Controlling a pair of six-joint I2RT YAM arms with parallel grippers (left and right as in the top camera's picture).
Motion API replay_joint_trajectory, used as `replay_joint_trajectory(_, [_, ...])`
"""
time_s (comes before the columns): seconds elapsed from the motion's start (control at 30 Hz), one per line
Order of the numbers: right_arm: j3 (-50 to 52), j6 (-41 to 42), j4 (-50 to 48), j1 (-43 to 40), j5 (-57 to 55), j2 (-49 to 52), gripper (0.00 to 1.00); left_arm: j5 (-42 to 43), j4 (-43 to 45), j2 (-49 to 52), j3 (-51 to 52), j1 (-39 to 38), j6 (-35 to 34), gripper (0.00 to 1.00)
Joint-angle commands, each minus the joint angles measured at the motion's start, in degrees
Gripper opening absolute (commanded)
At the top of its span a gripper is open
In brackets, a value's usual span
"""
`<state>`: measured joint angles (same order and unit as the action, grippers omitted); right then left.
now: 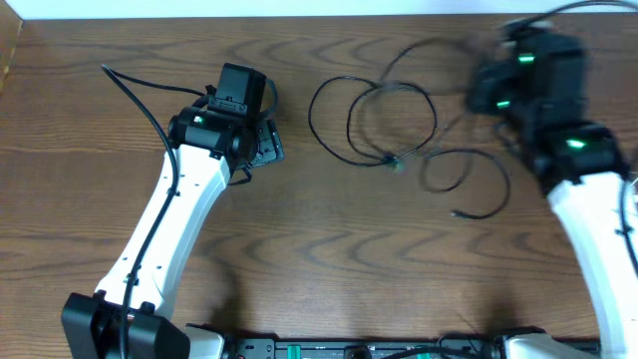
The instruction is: Untangle cables
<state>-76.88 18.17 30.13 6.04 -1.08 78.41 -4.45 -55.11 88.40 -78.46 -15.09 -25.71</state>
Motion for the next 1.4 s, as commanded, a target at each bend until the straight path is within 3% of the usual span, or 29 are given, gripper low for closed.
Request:
replay_joint_trajectory(0.0, [-0.42, -2.19, -1.14, -7.21, -7.67, -2.97, 0.01, -0.7, -0.15, -0.2, -0.42, 0.09, -0.52, 0.8])
replay_joint_trajectory(0.17, [-0.42, -1.99, -4.5, -20.79, -7.5, -4.17, 0.01, -0.7, -0.17, -0.2, -0.42, 0.07, -0.52, 0.8])
replay_joint_trajectory(0.4, [-0.39, -1.95, -4.63, -29.99, -7.37, -4.0, 0.01, -0.7, -0.15, -0.2, -0.42, 0.07, -0.55, 0.8])
replay_joint_trajectory(0.77, [-0.31, -2.8, -1.27, -37.7, -7.52, 6.4, 0.01, -0.5, -0.39, -0.2, -0.42, 0.07, -0.55, 0.8])
replay_joint_trajectory(1.13, [-0.31, -2.84, 0.04, -39.41, -6.64, 15.17, 0.01, -0.5, -0.39, -0.2, -0.42, 0.07, -0.55, 0.8])
replay_joint_trajectory(1.17, [-0.31, -2.86, -0.2, -39.45, -6.49, 15.19, 0.04, -0.5, -0.39, -0.2, -0.42, 0.07, -0.55, 0.8])
replay_joint_trajectory(1.23, [-0.33, -5.03, -1.57, -39.47, -2.91, 15.13, 0.25, -0.5, -0.37, -0.2, -0.42, 0.07, -0.55, 0.8])
replay_joint_trajectory(1.37, [-0.33, -5.84, -1.95, -39.45, 1.33, 15.04, 0.4, -0.5, -0.39, -0.2, -0.42, 0.07, -0.55, 0.8])
